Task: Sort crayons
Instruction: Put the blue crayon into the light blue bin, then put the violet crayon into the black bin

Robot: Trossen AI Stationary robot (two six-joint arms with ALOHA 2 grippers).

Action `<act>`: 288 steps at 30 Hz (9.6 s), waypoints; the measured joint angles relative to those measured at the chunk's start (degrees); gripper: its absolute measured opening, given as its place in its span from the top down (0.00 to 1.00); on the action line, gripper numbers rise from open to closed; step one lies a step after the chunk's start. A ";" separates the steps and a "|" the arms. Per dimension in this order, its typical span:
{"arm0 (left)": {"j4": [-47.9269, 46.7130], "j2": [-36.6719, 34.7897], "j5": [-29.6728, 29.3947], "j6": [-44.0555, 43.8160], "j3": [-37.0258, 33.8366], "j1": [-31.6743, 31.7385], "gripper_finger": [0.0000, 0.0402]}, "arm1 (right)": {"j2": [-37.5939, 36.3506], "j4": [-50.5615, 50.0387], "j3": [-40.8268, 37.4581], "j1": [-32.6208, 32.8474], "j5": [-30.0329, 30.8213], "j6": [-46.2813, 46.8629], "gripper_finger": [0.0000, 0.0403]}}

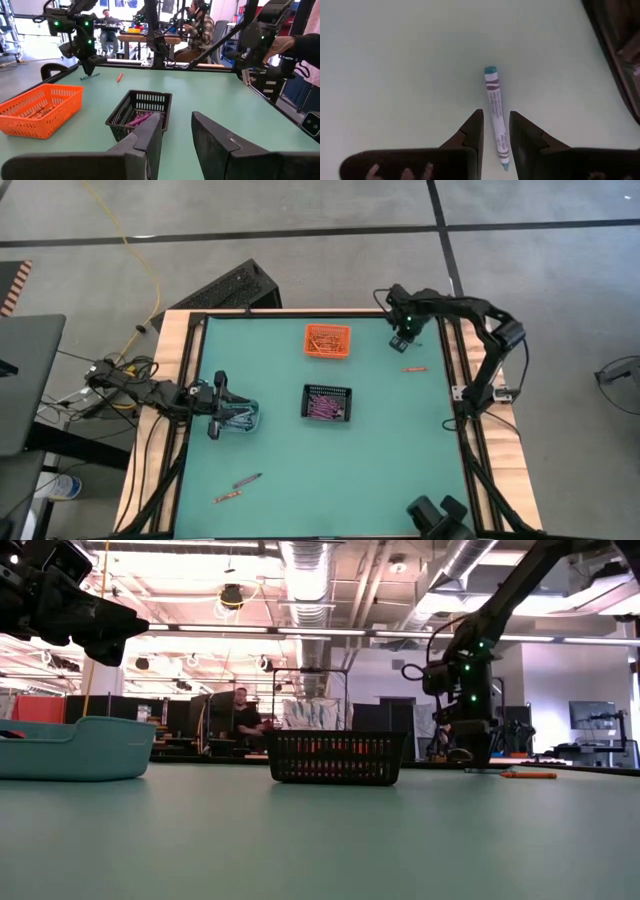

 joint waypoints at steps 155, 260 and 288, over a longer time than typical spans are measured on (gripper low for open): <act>0.01 -0.11 0.02 0.00 -0.02 0.00 0.76 | 33.49 86.19 28.30 53.23 -4.25 37.85 0.99; 1.64 -0.10 -0.60 -5.00 -0.15 0.00 0.76 | -21.85 66.34 -28.35 89.88 18.82 38.65 0.71; -26.96 40.68 7.80 -35.50 27.32 -2.54 0.85 | -21.82 65.90 -28.35 90.36 21.10 38.23 0.71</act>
